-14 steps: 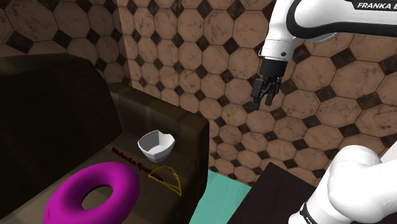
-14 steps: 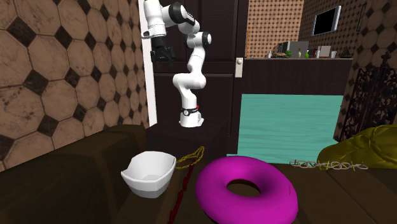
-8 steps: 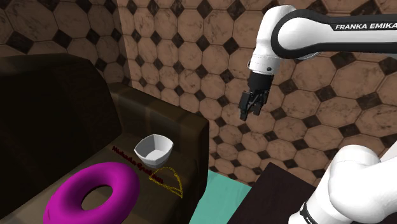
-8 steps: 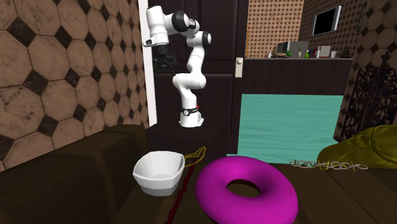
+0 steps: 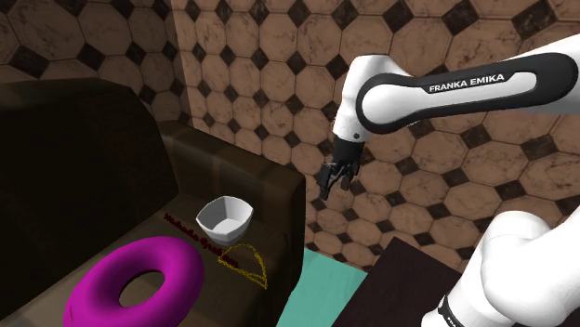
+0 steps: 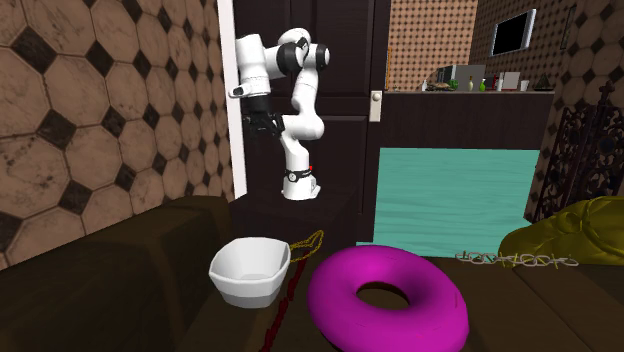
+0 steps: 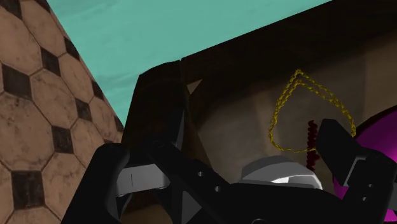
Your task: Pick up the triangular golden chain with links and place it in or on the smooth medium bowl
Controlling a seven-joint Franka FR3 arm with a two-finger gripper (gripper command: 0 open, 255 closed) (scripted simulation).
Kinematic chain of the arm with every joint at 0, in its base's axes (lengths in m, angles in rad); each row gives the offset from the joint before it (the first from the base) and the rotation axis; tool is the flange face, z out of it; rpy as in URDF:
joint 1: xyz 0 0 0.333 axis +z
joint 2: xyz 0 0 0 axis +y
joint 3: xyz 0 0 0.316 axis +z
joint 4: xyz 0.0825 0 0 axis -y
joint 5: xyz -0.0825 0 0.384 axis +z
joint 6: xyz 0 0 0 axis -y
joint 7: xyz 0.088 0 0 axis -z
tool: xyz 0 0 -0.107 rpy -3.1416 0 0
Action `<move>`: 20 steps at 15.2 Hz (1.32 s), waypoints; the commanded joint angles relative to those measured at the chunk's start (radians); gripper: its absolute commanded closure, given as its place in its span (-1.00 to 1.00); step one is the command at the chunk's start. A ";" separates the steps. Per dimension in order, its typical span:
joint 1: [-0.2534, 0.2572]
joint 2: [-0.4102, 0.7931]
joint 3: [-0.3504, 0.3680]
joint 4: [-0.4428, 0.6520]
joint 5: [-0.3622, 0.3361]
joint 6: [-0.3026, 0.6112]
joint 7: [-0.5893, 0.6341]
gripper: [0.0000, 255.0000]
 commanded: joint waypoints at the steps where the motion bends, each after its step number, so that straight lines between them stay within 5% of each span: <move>1: 0.012 0.048 0.020 -0.024 0.015 0.089 0.007 -1.00; 12: 0.062 0.430 0.118 0.015 0.047 0.509 0.054 -1.00; 20: 0.101 0.753 0.146 0.161 -0.034 0.739 0.142 -1.00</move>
